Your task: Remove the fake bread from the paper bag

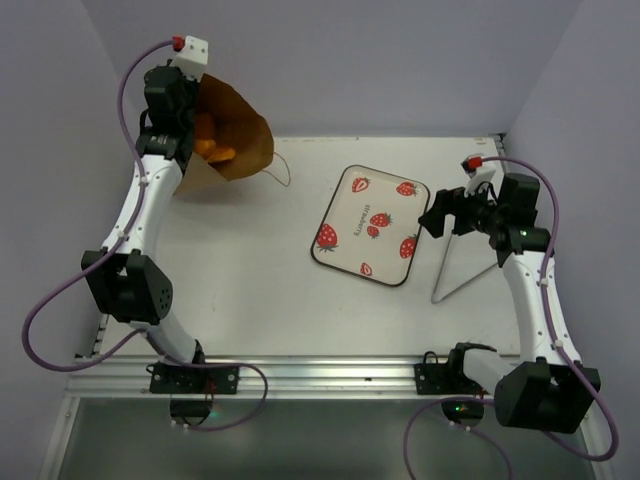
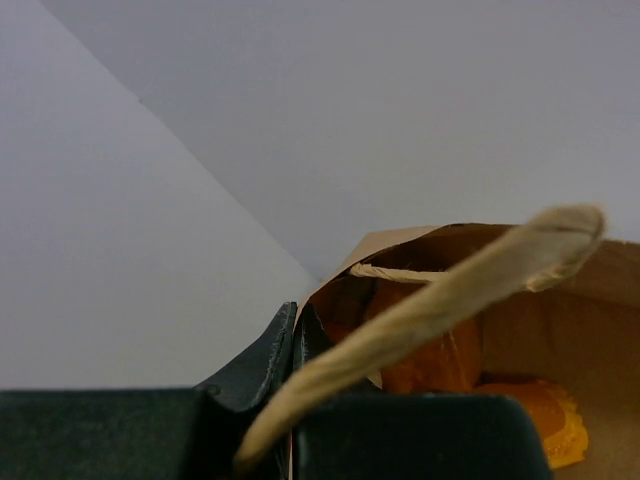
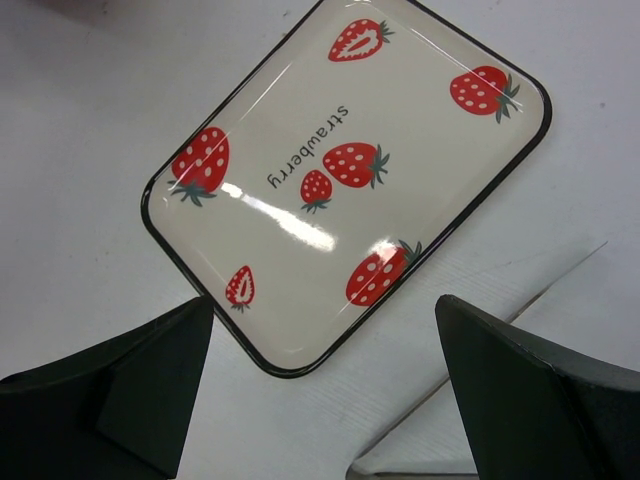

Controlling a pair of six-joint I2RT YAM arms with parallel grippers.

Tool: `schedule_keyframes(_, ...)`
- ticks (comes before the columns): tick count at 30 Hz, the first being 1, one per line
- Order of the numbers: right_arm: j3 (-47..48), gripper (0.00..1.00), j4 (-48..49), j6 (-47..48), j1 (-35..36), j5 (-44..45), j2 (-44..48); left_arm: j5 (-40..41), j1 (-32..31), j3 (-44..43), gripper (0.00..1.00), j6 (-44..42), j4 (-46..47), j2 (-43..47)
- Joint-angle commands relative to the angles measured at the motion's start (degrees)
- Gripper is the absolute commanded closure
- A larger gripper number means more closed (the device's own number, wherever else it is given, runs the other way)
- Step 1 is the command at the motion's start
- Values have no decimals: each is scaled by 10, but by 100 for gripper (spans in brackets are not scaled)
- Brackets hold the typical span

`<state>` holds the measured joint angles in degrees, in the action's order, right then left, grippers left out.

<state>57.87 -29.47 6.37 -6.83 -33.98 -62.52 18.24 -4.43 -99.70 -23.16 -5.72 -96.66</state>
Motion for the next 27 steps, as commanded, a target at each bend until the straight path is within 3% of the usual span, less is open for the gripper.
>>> schedule_keyframes(1, 1, 1, 13, -7, -7, -10, 1, -37, 5, -38, 100, -99, 134, -3)
schedule_keyframes(4, 1, 1, 13, -7, -7, -13, 0, -99, 5, -10, 100, -102, 134, -17)
schedule_keyframes(16, -4, 1, 6, 2, -10, -24, 14, -214, -2, 305, 100, -117, 271, 30)
schedule_keyframes(22, -6, 1, 5, 4, -11, -34, 13, -268, -2, 378, 100, -99, 300, 81)
schedule_keyframes(27, -6, 1, 2, 7, -11, -44, 13, -298, -2, 391, 100, -45, 294, 106)
